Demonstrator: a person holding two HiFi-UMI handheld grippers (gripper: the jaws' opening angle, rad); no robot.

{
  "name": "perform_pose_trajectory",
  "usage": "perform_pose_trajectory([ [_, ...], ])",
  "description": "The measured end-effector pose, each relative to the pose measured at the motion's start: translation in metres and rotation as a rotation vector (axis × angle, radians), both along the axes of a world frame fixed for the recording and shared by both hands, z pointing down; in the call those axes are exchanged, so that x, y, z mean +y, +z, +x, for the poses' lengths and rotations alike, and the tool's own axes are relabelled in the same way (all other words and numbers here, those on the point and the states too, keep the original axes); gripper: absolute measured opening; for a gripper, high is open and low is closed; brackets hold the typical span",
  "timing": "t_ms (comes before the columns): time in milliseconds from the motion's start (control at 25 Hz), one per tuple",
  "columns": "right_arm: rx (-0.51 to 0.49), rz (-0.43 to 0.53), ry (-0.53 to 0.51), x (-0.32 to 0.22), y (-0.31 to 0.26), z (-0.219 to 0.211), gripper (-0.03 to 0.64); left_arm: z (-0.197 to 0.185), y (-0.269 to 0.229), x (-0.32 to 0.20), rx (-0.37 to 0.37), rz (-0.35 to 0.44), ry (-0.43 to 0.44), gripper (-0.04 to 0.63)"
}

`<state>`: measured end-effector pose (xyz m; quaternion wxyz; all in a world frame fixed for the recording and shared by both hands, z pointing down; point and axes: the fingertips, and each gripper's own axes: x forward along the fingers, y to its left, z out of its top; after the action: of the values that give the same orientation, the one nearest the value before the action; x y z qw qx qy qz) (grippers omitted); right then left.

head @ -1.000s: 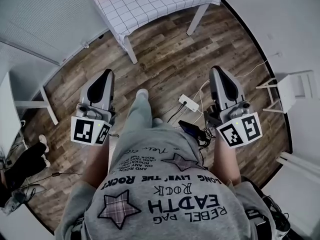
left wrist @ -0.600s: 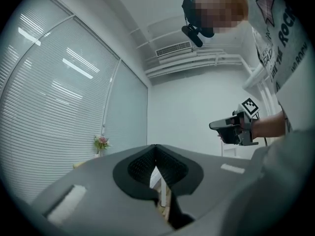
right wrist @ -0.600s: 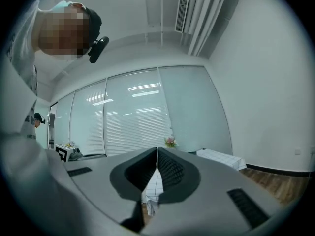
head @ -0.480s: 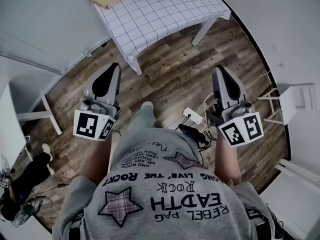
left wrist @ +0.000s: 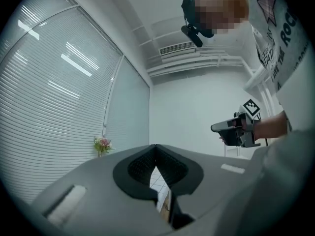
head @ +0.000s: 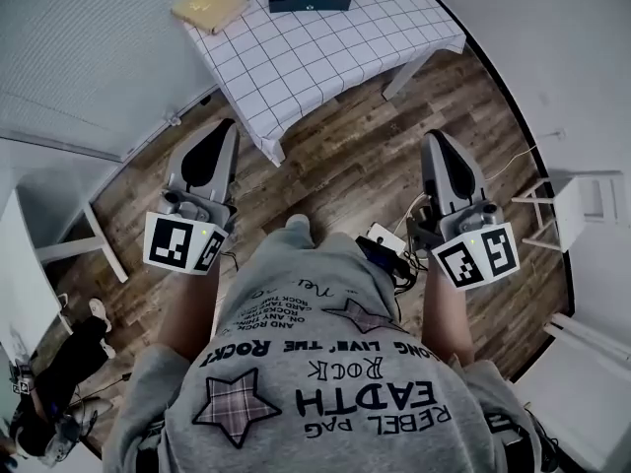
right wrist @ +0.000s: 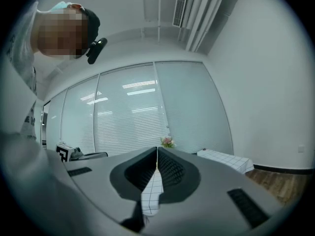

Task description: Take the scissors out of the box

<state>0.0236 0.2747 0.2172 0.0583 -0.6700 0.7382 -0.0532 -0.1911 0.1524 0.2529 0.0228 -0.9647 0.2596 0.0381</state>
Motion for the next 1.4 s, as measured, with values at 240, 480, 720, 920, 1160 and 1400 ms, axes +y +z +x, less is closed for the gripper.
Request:
perform_pose_trajectory([
  [240,-0.004,-0.024,-0.002,-0.024,0.004,0.003,0.015,0.002,0.005,-0.023,0.0,-0.02,-0.004,0.009],
  [480,-0.018,-0.022,-0.034,-0.053,0.007,0.012,0.015,0.007,0.015,-0.041,-0.002,-0.045,-0.033,0.009],
  [720,-0.01,-0.026,-0.1,-0.096,0.007,0.031,0.015,0.02,0.014,-0.076,0.011,-0.043,-0.105,0.009],
  [920,-0.003,-0.02,-0.129,-0.133,-0.001,0.067,0.015,0.047,0.007,-0.109,0.011,-0.033,-0.146,0.009],
  [1160,-0.012,0.0,-0.177,-0.176,-0.005,0.103,0.015,0.077,0.004,-0.141,0.008,-0.023,-0.203,0.009],
  [1400,-0.018,-0.005,-0.236,-0.207,-0.004,0.132,0.015,0.104,0.001,-0.162,0.004,-0.022,-0.253,0.009],
])
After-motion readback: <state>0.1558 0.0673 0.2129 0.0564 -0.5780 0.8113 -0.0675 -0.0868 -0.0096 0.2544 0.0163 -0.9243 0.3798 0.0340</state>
